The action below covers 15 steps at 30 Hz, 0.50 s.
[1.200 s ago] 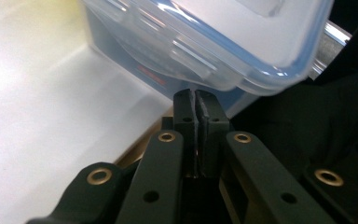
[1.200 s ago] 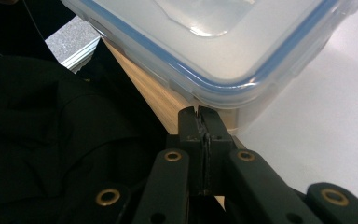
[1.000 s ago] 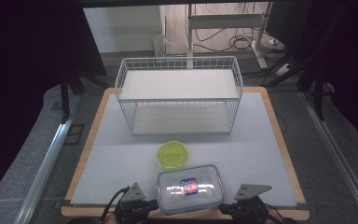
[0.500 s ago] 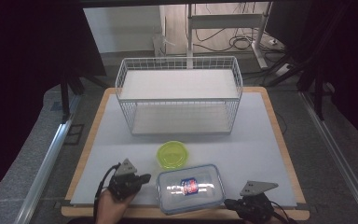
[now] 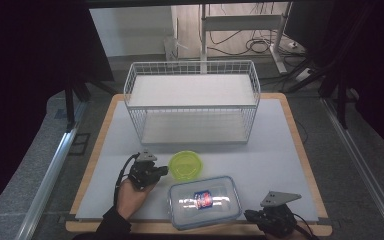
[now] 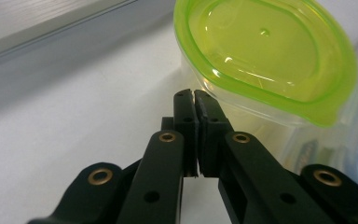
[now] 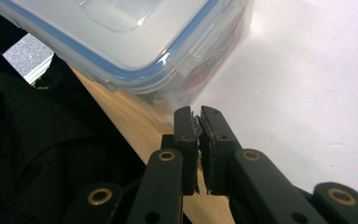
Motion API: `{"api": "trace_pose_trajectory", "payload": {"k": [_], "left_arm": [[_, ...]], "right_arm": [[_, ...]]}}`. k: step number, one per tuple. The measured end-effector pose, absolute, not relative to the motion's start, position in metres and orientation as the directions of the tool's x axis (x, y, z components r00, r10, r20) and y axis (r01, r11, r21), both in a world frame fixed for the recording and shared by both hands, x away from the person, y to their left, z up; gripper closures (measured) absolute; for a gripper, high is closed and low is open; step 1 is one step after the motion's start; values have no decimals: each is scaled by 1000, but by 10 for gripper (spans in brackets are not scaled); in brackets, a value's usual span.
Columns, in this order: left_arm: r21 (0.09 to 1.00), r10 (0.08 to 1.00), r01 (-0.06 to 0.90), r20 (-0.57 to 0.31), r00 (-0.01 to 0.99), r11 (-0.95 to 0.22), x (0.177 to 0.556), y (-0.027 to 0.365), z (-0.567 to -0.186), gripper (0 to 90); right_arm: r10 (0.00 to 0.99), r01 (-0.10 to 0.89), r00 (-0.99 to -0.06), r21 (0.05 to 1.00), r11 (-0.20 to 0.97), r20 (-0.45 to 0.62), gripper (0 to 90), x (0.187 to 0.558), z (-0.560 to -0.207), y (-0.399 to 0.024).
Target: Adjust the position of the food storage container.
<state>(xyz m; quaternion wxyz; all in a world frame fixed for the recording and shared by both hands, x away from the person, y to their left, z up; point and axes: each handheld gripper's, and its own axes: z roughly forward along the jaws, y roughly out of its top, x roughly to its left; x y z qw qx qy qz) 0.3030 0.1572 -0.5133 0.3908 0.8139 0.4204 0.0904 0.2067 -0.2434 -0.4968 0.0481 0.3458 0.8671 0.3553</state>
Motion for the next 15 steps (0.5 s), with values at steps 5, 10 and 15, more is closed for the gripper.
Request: {"api": "trace_pose_trajectory", "payload": {"k": [5, 10, 15], "left_arm": [[708, 752, 612, -176, 635, -352, 310, 151, -514, 884], [711, 775, 623, -176, 607, -326, 307, 166, -511, 881], [736, 778, 604, -172, 605, -306, 308, 169, -501, 881]], "right_arm": [[643, 569, -750, 648, 507, 156, 842, 209, -496, -245], [661, 566, -736, 668, 484, 145, 842, 214, -490, -253], [667, 562, -732, 677, 474, 140, 840, 218, -487, -253]]}}
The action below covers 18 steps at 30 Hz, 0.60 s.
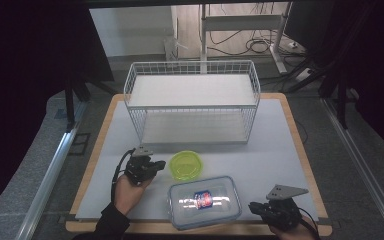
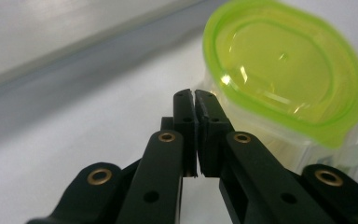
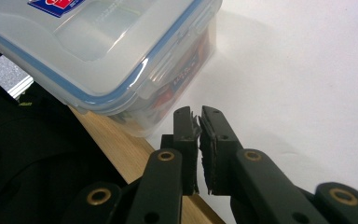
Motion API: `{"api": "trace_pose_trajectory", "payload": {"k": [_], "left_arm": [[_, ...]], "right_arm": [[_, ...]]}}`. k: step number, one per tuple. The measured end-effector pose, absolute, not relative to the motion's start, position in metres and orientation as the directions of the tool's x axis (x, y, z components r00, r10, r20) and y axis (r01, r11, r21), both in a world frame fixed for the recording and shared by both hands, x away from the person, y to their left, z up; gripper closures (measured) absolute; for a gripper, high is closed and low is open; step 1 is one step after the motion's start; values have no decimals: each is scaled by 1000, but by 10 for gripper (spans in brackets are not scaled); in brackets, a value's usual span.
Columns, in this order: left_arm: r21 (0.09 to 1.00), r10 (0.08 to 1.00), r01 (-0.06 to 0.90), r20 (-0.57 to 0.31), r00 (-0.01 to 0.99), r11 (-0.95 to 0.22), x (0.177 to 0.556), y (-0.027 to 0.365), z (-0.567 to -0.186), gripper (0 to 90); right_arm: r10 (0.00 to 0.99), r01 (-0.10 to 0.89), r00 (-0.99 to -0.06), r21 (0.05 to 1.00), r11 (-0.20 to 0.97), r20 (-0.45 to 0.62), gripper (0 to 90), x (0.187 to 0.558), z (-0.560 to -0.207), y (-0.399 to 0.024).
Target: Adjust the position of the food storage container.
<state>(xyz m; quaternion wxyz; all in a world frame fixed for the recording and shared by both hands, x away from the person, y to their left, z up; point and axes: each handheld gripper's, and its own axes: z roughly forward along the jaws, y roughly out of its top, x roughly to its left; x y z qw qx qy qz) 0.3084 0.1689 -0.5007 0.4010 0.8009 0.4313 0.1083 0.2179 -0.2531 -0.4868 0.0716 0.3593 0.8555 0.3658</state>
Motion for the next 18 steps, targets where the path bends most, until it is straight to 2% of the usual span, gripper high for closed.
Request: {"api": "trace_pose_trajectory", "payload": {"k": [18], "left_arm": [[740, 742, 576, -160, 652, -347, 318, 138, -495, 888]], "right_arm": [[673, 577, -724, 668, 471, 150, 840, 220, -491, -254]]}}
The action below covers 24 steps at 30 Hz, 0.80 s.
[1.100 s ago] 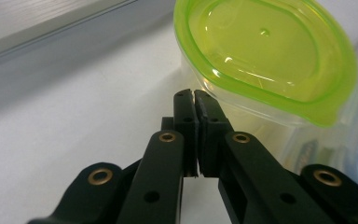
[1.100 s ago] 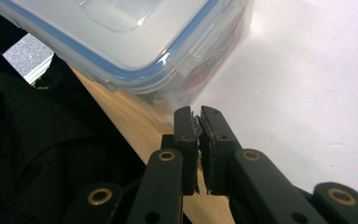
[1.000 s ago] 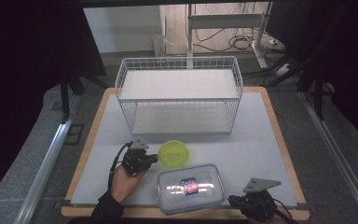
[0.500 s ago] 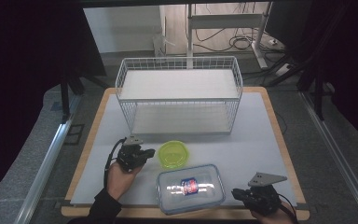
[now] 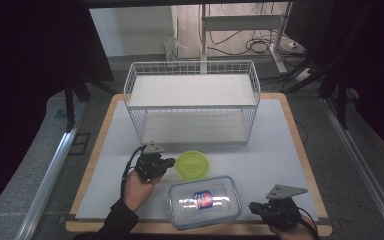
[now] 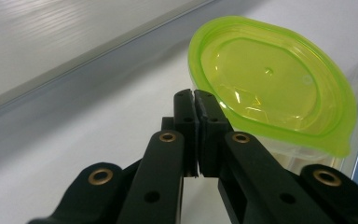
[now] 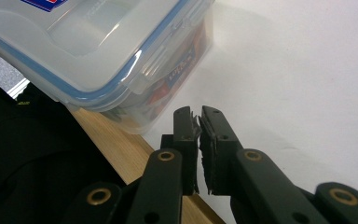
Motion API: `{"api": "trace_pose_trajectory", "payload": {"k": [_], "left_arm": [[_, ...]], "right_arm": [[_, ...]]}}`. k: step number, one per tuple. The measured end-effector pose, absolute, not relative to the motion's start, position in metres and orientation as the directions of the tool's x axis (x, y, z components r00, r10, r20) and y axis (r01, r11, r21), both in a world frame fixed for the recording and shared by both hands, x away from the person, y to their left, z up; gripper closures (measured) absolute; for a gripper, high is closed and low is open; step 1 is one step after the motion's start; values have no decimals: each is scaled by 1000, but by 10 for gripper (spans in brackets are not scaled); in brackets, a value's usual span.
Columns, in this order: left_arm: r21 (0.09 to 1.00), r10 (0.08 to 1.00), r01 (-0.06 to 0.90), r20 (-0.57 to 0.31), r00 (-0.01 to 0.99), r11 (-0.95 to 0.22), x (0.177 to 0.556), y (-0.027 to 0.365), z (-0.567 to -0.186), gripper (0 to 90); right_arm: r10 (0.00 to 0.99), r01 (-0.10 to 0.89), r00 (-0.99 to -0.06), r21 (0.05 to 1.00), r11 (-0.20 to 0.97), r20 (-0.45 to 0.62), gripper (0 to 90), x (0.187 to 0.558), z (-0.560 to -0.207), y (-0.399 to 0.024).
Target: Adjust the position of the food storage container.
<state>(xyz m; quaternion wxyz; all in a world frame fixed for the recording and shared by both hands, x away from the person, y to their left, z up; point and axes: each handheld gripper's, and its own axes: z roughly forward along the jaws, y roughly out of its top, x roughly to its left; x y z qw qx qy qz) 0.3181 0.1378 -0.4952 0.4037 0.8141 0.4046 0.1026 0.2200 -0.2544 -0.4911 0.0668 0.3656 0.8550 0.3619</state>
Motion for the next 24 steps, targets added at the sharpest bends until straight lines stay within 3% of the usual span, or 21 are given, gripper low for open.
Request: {"api": "trace_pose_trajectory", "payload": {"k": [8, 16, 24], "left_arm": [[730, 731, 575, -155, 664, -368, 322, 125, -497, 887], [724, 754, 593, -156, 638, -352, 315, 147, -501, 878], [761, 785, 567, -127, 606, -315, 284, 188, -499, 760]], "right_arm": [[675, 578, -722, 668, 468, 152, 840, 220, -491, -256], [671, 528, -733, 714, 461, 109, 852, 237, -474, -254], [590, 445, -800, 765, 466, 106, 890, 281, -456, -219]]}}
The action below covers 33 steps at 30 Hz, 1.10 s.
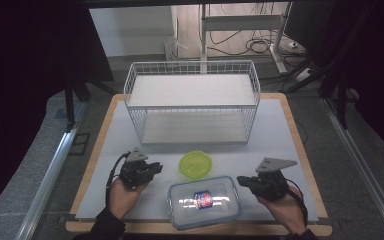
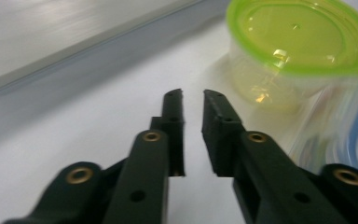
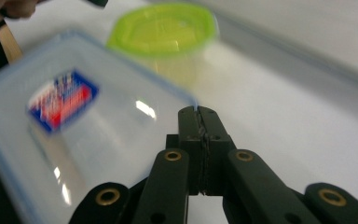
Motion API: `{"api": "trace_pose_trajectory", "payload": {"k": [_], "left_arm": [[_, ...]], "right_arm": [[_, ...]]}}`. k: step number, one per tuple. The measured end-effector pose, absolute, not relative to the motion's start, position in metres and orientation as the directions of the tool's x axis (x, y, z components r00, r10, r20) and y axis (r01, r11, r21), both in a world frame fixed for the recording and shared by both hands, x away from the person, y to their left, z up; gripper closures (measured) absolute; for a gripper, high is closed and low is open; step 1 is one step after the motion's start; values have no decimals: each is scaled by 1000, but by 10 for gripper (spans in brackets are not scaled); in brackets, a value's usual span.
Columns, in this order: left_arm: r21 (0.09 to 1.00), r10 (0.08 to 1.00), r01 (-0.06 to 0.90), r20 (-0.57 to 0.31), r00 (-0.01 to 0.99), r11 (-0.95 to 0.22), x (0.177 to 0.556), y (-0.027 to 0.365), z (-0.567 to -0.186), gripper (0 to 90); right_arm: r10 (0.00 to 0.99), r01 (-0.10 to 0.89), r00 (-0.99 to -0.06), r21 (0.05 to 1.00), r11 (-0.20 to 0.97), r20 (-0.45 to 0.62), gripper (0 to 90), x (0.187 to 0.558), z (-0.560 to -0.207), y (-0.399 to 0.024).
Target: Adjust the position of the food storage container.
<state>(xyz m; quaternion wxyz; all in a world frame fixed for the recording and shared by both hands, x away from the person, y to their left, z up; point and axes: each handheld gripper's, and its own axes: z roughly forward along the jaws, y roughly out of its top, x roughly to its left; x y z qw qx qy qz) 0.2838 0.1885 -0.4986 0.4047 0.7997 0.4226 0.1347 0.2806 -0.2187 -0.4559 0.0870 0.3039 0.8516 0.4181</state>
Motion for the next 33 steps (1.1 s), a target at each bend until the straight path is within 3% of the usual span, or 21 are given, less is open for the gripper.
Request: {"api": "trace_pose_trajectory", "payload": {"k": [3, 8, 21, 33], "left_arm": [[779, 808, 546, -87, 583, -310, 268, 203, -501, 663], [790, 816, 535, -77, 573, -301, 256, 211, -504, 594], [790, 813, 523, -54, 579, -320, 247, 216, -506, 564], [785, 809, 526, -56, 585, -326, 248, 214, -507, 557]], "right_arm": [[535, 410, -837, 777, 478, 113, 892, 302, -451, -189], [436, 357, -892, 780, 513, 122, 892, 327, -451, -139], [242, 234, -966, 714, 659, 93, 879, 335, -467, -47], [299, 254, -953, 659, 708, 45, 888, 343, -475, -58]]}}
